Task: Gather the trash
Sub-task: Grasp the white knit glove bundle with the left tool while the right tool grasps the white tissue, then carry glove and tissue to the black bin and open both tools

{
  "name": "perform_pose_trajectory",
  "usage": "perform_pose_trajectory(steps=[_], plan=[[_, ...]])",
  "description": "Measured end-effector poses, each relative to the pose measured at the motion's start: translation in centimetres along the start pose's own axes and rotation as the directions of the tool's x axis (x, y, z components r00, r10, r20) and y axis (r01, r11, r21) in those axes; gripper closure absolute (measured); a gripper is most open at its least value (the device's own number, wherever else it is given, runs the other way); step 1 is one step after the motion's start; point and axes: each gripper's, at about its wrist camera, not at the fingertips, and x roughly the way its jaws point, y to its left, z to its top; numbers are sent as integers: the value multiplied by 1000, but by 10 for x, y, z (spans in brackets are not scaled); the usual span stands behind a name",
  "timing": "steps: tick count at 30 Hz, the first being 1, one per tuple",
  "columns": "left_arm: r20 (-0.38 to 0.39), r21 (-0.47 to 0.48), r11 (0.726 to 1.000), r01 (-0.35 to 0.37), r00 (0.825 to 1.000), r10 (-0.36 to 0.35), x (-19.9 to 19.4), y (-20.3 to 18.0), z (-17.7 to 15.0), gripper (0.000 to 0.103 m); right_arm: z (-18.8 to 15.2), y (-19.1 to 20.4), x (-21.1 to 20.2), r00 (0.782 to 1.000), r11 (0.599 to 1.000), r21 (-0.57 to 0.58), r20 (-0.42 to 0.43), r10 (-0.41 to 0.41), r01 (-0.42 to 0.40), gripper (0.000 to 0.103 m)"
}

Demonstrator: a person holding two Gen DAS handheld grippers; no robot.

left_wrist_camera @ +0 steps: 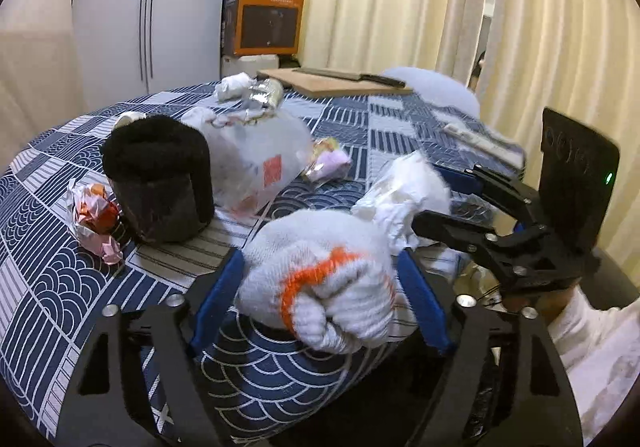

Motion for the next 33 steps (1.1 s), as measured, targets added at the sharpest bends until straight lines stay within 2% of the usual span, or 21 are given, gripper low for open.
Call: perform_pose_trajectory(steps=[3, 6, 11, 15, 24, 27, 33], plan=[[-7, 11, 1000, -29, 1000, 29, 4, -3, -2, 40, -3, 2, 3, 1000, 1000, 9, -19, 22, -22, 55], [14, -17, 1000, -21, 1000, 21, -1, 1, -2, 49, -4, 0, 0, 999, 999, 32, -19, 39, -38, 60], [41, -36, 999, -17, 999, 18, -6, 3, -5, 56, -6, -3, -9, 997, 995, 64, 0, 79, -78, 62], [90, -61, 998, -27, 995, 32, -25, 4, -7, 57, -11, -2, -19, 994, 992, 69, 16, 104, -105, 63], [122, -85, 996, -13, 992, 23, -61, 5, -23, 57, -17, -2, -59, 984, 982, 76, 48, 170, -173, 63], [129, -71, 997, -2, 992, 11, -72, -4, -31, 56, -22, 4, -70, 981, 979, 62, 28, 193, -195, 63], [80, -13, 999, 33, 996, -32, -79, -26, -43, 56, -33, 23, -80, 978, 980, 0, -60, 200, -200, 63]])
